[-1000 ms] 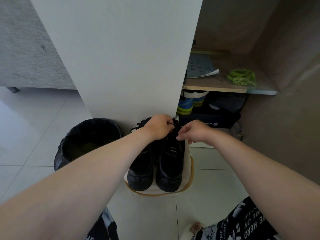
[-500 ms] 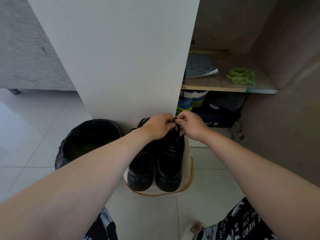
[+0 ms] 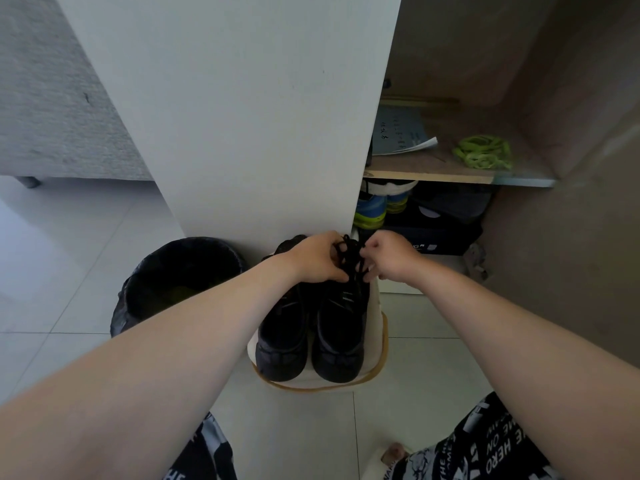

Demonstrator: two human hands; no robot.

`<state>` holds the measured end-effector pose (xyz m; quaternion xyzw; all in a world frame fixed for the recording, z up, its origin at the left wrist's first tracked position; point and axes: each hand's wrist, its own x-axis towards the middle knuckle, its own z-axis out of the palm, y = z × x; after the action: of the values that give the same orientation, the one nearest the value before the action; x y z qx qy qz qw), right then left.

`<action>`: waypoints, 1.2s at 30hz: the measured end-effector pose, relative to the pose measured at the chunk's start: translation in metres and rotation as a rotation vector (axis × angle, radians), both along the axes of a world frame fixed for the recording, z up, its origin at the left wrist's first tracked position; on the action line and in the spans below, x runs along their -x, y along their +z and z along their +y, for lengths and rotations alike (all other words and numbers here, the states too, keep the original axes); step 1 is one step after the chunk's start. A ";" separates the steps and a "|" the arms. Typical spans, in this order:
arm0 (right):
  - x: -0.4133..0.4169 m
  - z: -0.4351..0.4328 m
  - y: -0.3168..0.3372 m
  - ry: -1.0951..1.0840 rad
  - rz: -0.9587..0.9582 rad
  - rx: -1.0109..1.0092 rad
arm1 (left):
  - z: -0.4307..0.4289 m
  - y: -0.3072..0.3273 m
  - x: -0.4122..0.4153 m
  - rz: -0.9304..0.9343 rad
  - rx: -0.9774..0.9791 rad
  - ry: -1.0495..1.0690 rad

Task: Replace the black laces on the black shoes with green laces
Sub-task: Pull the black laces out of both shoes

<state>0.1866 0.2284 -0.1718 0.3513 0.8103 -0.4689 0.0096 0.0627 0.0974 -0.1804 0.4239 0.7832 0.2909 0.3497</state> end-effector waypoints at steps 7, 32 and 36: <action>0.009 0.006 0.006 -0.163 0.304 -0.271 | 0.003 0.012 -0.010 0.159 -0.024 -0.013; -0.003 0.000 -0.003 0.150 -0.224 0.029 | 0.009 0.019 -0.006 0.463 0.105 -0.077; -0.004 0.002 -0.004 0.146 -0.224 0.040 | 0.014 0.019 -0.006 0.415 -0.101 0.069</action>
<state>0.1907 0.2303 -0.1757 0.3415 0.8181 -0.4407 0.1410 0.0687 0.1111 -0.1619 0.4646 0.8369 0.2480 0.1492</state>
